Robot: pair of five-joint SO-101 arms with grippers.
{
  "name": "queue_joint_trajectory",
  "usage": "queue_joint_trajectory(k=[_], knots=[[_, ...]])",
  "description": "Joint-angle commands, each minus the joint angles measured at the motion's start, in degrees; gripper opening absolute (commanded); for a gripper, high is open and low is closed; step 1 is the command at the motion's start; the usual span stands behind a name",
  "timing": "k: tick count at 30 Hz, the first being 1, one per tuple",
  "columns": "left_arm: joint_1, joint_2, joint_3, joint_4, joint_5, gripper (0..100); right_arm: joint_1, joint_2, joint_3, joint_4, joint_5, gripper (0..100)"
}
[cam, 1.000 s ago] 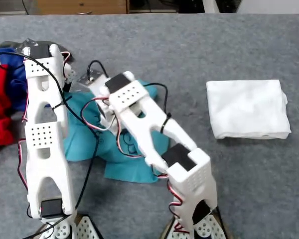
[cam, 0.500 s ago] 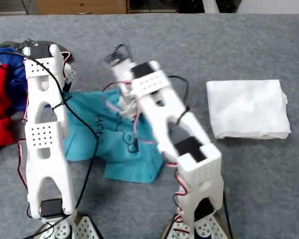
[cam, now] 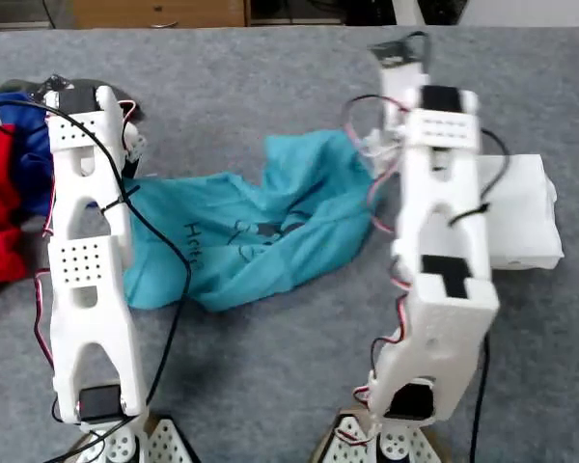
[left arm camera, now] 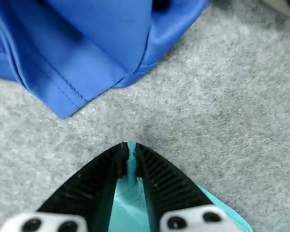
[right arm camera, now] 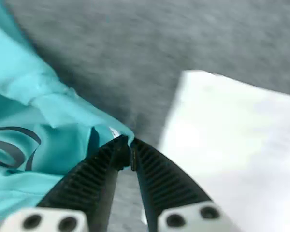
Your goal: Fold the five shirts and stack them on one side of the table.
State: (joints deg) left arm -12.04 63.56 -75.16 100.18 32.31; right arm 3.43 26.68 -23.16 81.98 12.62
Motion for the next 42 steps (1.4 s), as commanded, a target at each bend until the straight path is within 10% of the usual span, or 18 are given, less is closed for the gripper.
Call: queue_joint_trajectory(k=[1, 14, 30, 42], knots=[[-0.9, -3.6, -0.6, 0.5, -0.1, 2, 4.5, 0.9, -2.9, -0.6, 3.3, 1.0], [-0.9, -3.6, -0.7, 0.5, -0.1, 2, 14.7, 5.0, -7.2, 5.2, 3.5, 21.2], [-0.8, -3.6, -0.7, 0.5, -0.1, 2, -16.5, 6.7, -7.2, 8.7, -4.7, 23.6], [-0.8, -3.6, -0.7, 0.4, -0.1, 2, -10.9, 15.1, -5.6, 11.2, -2.4, 3.1]])
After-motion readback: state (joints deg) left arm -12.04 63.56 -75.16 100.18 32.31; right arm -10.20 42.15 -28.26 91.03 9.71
